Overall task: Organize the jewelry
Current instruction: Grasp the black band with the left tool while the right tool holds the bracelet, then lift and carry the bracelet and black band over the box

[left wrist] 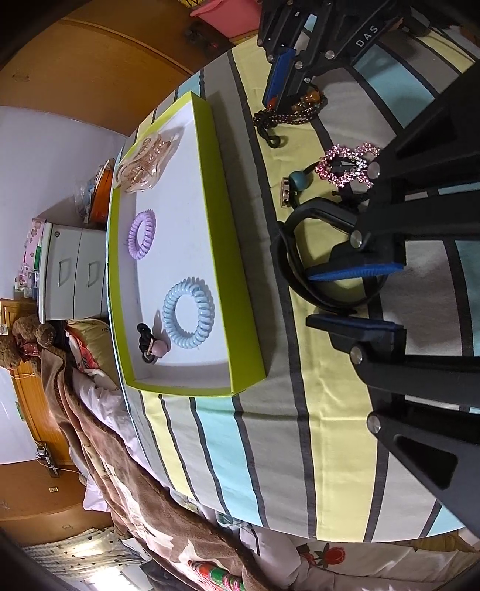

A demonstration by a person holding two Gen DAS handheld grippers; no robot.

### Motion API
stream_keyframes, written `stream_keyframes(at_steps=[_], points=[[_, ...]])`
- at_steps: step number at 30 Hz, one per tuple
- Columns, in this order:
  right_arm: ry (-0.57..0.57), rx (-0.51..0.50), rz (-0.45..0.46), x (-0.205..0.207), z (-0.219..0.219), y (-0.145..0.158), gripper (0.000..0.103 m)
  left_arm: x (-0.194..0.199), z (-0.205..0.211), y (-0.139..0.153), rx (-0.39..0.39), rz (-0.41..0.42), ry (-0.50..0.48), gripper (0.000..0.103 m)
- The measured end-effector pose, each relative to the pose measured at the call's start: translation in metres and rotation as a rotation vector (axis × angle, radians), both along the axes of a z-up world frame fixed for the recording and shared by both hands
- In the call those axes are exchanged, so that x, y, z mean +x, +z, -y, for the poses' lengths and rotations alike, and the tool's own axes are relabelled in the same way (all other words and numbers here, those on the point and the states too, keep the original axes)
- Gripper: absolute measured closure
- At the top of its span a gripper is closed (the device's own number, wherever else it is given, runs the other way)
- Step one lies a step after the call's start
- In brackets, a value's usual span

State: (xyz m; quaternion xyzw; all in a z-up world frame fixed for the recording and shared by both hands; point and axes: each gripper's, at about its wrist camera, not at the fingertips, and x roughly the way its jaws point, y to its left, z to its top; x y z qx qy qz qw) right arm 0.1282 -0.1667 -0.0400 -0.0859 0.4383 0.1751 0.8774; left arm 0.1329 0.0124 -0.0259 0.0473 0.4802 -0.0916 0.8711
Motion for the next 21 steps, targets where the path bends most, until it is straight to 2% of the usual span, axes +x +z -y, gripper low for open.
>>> stream_keyframes(at_steps=[4, 12, 21], points=[[-0.022, 0.025, 0.004, -0.004, 0.003, 0.001, 0.095, -0.001, -0.003, 0.001, -0.011, -0.002, 0.003, 0.094], [-0.075, 0.085, 0.032, -0.010, 0.013, 0.012, 0.095, -0.005, -0.009, 0.011, -0.034, 0.025, 0.023, 0.094], [-0.102, 0.104, 0.076, -0.015, 0.016, 0.028, 0.095, -0.010, -0.017, 0.026, -0.067, 0.051, 0.034, 0.094]])
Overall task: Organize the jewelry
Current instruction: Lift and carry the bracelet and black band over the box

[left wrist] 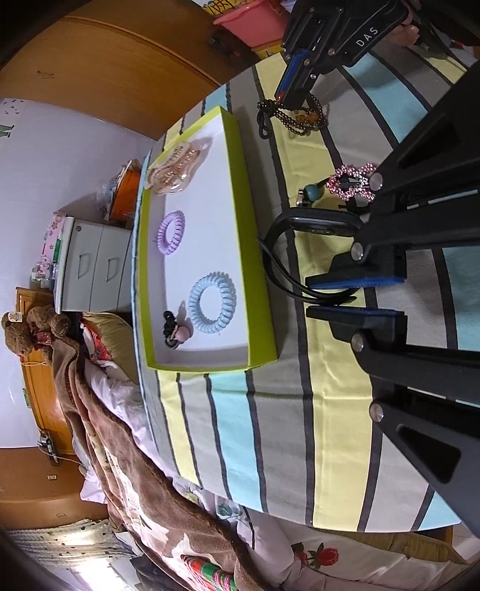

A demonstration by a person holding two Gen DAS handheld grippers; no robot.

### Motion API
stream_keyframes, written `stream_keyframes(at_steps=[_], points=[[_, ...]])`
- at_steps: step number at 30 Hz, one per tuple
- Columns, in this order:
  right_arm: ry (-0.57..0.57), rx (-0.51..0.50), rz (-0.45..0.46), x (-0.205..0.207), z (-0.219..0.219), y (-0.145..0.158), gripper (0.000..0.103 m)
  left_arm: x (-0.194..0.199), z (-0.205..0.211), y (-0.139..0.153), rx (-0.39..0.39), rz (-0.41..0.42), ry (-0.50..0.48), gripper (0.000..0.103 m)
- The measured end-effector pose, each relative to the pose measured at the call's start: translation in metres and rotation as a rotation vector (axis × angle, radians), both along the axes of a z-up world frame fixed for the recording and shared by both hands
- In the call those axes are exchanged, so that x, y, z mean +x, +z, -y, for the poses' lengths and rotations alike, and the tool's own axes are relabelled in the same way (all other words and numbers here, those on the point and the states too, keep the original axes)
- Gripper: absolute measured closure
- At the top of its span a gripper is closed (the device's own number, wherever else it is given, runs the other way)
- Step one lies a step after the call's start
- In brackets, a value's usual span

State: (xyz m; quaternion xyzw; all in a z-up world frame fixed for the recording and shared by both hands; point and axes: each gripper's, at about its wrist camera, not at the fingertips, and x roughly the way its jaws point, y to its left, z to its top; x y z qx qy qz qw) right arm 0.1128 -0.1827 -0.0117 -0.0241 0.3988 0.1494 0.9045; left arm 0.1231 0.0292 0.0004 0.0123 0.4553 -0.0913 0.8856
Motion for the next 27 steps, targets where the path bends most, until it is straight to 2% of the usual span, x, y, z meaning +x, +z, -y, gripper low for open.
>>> stream_keyframes(at_steps=[12, 27], points=[[-0.022, 0.019, 0.058, 0.000, 0.003, 0.026, 0.095, 0.002, -0.012, 0.022, -0.028, 0.043, 0.027, 0.094], [-0.040, 0.041, 0.104, 0.035, -0.006, 0.050, 0.095, 0.034, -0.008, 0.041, -0.042, 0.081, 0.025, 0.094]])
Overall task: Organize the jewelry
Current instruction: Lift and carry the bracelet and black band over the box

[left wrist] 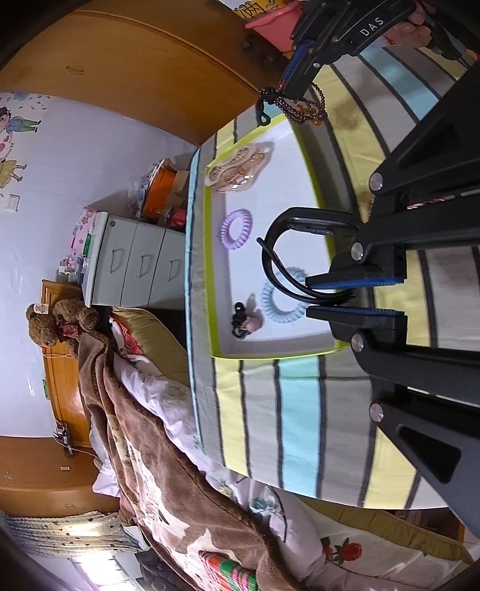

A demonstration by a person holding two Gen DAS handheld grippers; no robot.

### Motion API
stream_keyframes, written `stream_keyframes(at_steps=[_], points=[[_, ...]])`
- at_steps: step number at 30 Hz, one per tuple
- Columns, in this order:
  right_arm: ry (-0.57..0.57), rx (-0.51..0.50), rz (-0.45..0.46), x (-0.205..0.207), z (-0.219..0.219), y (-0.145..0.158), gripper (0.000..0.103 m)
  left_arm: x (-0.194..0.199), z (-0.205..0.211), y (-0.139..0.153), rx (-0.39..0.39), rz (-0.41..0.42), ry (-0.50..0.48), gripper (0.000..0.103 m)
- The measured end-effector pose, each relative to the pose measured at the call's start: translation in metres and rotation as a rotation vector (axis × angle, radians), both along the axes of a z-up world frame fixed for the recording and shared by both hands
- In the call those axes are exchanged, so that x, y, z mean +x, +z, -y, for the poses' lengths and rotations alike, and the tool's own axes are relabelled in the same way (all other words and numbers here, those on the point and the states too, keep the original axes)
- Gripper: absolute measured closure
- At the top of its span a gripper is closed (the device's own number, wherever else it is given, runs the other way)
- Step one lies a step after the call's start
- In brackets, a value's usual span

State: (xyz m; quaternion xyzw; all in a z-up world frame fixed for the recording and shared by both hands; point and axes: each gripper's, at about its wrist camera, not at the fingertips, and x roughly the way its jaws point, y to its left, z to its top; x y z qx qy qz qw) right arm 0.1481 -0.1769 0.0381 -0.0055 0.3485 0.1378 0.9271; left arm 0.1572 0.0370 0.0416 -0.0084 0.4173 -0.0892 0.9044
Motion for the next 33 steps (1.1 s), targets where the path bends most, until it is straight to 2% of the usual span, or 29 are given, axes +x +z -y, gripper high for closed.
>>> stream_keyframes(at_steps=[9, 22, 33], points=[[-0.012, 0.007, -0.030, 0.036, -0.009, -0.009, 0.095, 0.036, 0.008, -0.003, -0.022, -0.016, -0.005, 0.094], [-0.019, 0.022, -0.119, 0.075, -0.010, -0.038, 0.095, 0.093, 0.028, -0.021, -0.029, -0.068, -0.013, 0.094], [-0.006, 0.016, -0.154, 0.090, -0.010, -0.052, 0.095, 0.119, 0.045, -0.038, 0.021, -0.091, -0.018, 0.094]])
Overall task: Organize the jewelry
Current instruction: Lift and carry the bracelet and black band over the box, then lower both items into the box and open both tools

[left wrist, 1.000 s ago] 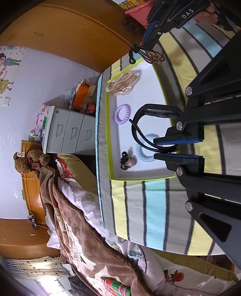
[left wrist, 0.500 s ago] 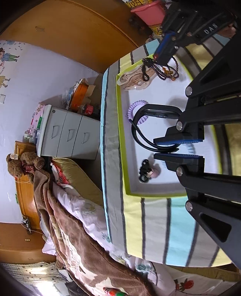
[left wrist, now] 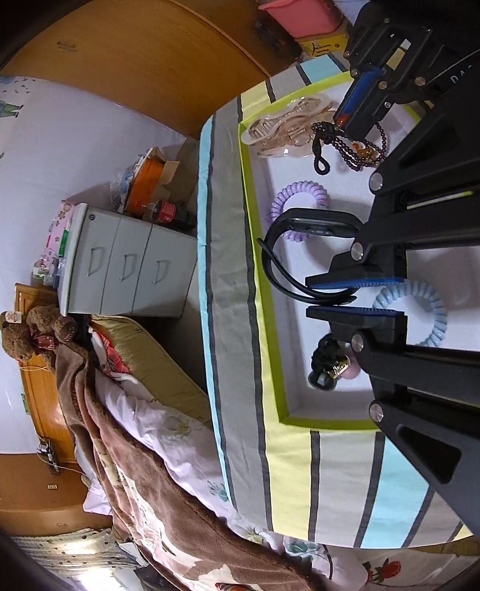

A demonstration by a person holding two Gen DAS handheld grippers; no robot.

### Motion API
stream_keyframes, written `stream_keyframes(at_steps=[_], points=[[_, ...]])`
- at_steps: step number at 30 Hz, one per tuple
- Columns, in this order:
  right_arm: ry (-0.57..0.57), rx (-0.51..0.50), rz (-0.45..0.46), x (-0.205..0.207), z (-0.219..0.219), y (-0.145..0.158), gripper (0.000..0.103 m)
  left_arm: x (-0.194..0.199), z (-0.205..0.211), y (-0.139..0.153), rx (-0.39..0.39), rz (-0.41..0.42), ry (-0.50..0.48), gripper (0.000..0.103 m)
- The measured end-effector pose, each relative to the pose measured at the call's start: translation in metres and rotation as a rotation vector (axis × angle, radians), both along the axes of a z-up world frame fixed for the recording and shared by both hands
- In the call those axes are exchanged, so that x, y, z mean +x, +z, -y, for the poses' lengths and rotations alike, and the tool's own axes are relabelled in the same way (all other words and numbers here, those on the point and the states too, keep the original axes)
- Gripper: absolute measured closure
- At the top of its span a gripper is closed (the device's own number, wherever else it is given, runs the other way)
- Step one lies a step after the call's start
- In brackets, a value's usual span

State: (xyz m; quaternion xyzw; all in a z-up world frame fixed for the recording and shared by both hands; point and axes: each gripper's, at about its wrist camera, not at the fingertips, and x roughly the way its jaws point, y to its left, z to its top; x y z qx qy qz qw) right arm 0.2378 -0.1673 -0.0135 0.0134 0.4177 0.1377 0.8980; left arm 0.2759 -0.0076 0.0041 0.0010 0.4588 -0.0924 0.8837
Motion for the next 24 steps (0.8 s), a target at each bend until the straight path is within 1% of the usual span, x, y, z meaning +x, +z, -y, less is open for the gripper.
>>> stream_keyframes(at_steps=[6, 24], points=[[0.008, -0.033, 0.005, 0.002, -0.004, -0.003, 0.095, 0.007, 0.006, -0.010, 0.025, -0.031, 0.001, 0.094], [-0.002, -0.064, -0.019, 0.008, -0.001, -0.011, 0.095, 0.012, 0.006, -0.018, 0.025, -0.057, 0.024, 0.094]])
